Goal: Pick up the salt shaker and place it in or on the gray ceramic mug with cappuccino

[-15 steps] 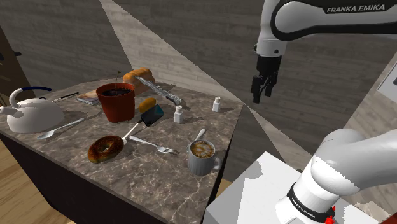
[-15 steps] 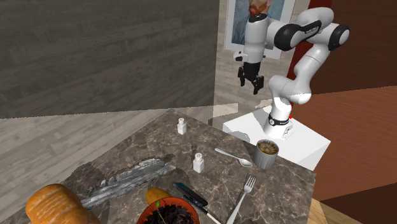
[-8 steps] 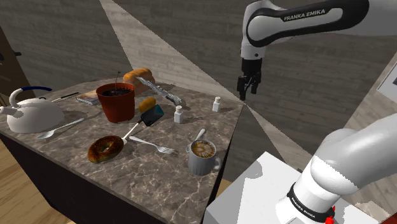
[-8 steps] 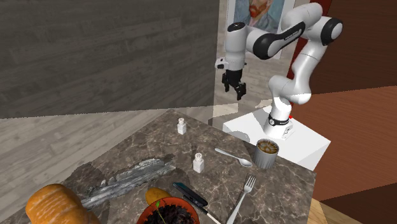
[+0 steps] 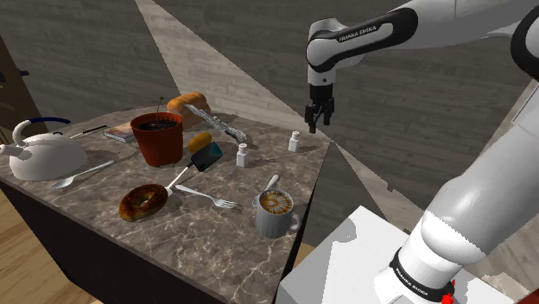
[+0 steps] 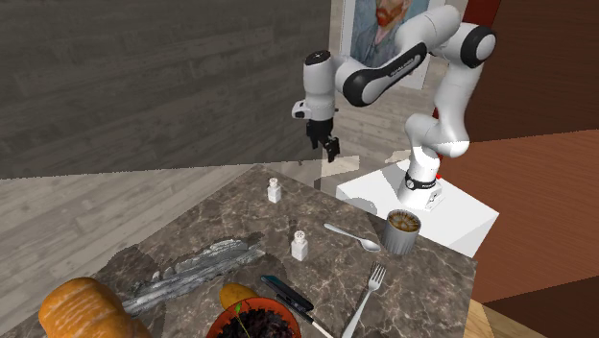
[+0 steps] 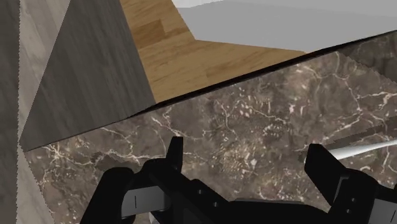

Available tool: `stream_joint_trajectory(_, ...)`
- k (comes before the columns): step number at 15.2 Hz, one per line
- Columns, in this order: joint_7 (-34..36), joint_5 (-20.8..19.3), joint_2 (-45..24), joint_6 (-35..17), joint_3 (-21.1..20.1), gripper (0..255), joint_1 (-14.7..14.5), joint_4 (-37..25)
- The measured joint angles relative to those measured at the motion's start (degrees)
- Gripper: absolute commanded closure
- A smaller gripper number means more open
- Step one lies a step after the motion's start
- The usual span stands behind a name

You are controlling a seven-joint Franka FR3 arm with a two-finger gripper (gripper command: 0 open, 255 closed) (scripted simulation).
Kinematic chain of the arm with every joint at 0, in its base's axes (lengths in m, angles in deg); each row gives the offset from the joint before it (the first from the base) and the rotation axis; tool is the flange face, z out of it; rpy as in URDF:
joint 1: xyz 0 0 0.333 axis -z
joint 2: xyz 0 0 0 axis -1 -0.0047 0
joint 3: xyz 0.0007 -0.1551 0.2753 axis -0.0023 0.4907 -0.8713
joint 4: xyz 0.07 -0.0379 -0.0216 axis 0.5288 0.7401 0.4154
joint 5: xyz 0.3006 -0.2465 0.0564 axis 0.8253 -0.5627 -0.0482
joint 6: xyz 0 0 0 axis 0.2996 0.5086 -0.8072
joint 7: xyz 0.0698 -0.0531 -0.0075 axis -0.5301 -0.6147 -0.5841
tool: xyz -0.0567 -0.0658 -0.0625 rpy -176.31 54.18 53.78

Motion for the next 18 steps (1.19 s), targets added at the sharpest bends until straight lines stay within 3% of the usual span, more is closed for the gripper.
stream_joint_trajectory(9, -4.80, 1.49, -21.37, -1.97, 1.65, 0, 1.41, -18.49)
stream_joint_trajectory(14, -7.00, 2.84, -34.35, 0.46, 1.64, 0, 2.72, -33.33)
stream_joint_trajectory(18, -7.54, 3.06, -37.42, -0.37, 1.66, 0, 3.24, -35.43)
